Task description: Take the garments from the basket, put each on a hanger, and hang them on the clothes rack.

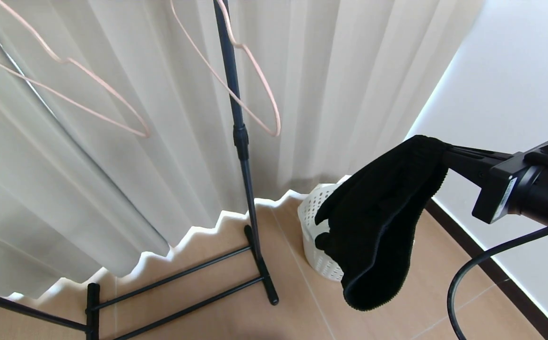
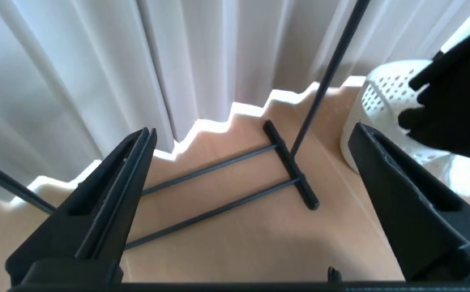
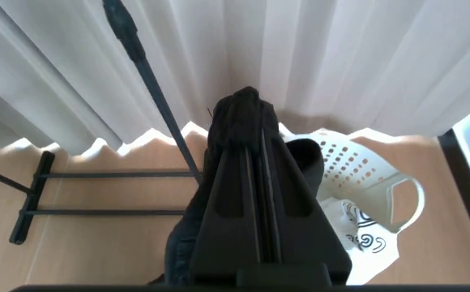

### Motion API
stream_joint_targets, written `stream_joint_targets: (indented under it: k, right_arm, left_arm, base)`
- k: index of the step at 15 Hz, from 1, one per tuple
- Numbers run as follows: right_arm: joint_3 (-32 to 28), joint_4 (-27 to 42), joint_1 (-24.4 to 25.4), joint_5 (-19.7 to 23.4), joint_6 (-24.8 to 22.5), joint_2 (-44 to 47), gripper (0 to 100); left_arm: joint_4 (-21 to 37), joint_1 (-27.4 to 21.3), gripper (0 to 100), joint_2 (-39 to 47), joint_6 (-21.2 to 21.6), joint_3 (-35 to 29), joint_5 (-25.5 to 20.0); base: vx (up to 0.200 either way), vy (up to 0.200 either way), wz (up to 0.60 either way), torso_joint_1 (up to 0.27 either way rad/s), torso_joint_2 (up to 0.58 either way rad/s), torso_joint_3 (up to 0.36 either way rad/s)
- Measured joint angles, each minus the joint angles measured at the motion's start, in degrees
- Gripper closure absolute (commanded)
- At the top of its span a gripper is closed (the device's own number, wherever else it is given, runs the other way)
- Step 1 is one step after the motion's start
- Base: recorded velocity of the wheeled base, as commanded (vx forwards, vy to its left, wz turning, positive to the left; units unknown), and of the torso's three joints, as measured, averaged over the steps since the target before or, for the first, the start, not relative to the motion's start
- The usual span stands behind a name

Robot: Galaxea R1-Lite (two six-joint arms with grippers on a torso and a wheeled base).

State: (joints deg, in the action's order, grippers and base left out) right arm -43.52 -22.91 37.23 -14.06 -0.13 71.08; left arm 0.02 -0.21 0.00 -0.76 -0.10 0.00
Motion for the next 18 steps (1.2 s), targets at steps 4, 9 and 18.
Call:
stream_joint_targets:
  k: [4,9,18]
  right_arm:
    - [0.02,0.00,0.00,0.00,-0.02,-0.05,100]
    - [0.11,0.00,0.00,0.00,-0.09,-0.09,100]
    - [0.13,0.00,0.02,0.00,-0.11,-0.09,100]
  left_arm:
    - [-0.02,-0.01,0,0.00,-0.02,0.00,0.00]
    - [-0.02,0.02,0,0.00,-0.02,0.00,0.00]
    - [-0.02,0.02,0,0.00,0.00,0.00,0.00]
  base:
    - [0.000,0.000,0.00,0.205,-0.52,-0.122]
    - [0.000,0.000,0.00,0.231,-0.55,-0.126]
    - [0.000,0.000,0.00,0.224,-0.50,-0.085]
